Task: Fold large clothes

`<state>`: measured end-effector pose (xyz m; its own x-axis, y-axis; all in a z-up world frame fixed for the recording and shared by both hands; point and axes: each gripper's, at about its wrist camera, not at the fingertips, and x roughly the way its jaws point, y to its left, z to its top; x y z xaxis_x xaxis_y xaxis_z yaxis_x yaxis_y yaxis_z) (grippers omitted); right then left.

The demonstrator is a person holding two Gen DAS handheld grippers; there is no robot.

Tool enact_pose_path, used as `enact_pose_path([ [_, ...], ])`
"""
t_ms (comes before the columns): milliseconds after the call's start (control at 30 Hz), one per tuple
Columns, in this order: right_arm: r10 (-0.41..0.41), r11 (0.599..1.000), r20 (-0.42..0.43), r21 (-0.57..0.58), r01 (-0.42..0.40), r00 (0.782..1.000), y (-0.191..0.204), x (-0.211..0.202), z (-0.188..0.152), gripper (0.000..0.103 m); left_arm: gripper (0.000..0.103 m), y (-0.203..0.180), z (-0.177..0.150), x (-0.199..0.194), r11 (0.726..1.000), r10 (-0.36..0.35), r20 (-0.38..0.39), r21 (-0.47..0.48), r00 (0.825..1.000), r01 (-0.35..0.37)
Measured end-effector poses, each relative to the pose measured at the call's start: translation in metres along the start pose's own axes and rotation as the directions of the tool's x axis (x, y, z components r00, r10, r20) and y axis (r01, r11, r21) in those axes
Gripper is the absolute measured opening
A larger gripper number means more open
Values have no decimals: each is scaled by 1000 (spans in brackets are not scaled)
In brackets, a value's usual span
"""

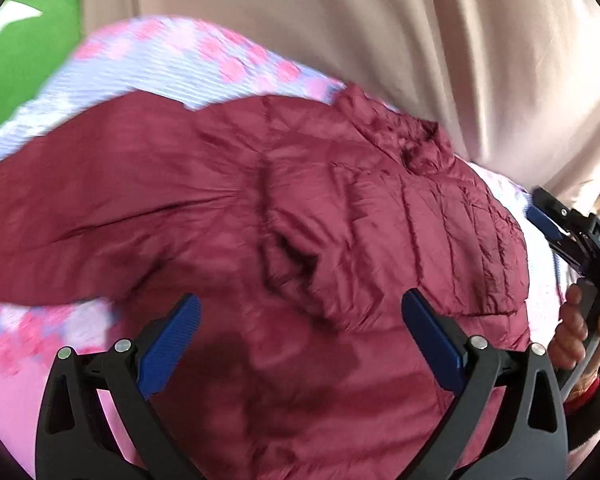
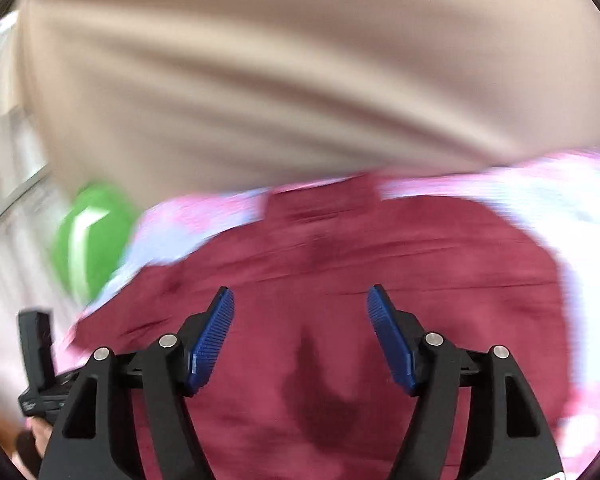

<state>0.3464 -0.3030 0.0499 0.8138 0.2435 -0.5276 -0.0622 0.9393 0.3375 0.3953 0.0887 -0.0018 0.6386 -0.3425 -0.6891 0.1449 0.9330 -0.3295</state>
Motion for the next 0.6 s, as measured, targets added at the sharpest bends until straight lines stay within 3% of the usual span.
enact_pose_path([
  [67,-107,992,6,64,107,994,-39,-6,7,69,98,2,7,26,999,5,-51,-31,999,-7],
  [167,-254,957,-22,138,254,967,-99,-5,8,69,97,7,14,53,996,8,-90,-83,996,-15],
  [267,-301,936,-66,172,308,951,-130,10,3,69,85,1,21,59,997,20,-68,-68,998,-25],
  [300,-299,934,-84,180,309,951,-132,20,2,69,70,-1,24,60,998,20,-61,-63,998,-23],
  [333,-286,934,-103,190,301,953,-136,31,2,69,43,-5,28,63,998,-21,-70,-55,997,17],
  [367,-274,935,-115,198,293,955,-138,40,3,69,27,-7,33,67,998,-39,-87,-57,995,34],
  [400,-258,938,-131,205,281,957,-138,51,5,66,19,-8,37,70,997,-44,-96,-60,994,38],
  [433,-238,943,-137,206,263,961,-136,57,6,46,7,-11,42,72,998,-41,-91,-57,995,36],
  [500,-200,957,-145,183,225,969,-125,69,14,18,4,-20,54,70,1000,-12,-54,-15,998,11],
  [533,-210,959,-127,164,230,969,-119,68,18,10,3,-23,59,67,1000,-3,-31,0,1000,3],
  [567,-221,963,-77,139,230,972,-111,63,25,9,2,-28,65,62,1000,7,0,17,1000,-7],
  [600,-220,969,24,116,216,975,-101,47,34,7,2,-30,69,56,1000,12,36,29,999,-13],
])
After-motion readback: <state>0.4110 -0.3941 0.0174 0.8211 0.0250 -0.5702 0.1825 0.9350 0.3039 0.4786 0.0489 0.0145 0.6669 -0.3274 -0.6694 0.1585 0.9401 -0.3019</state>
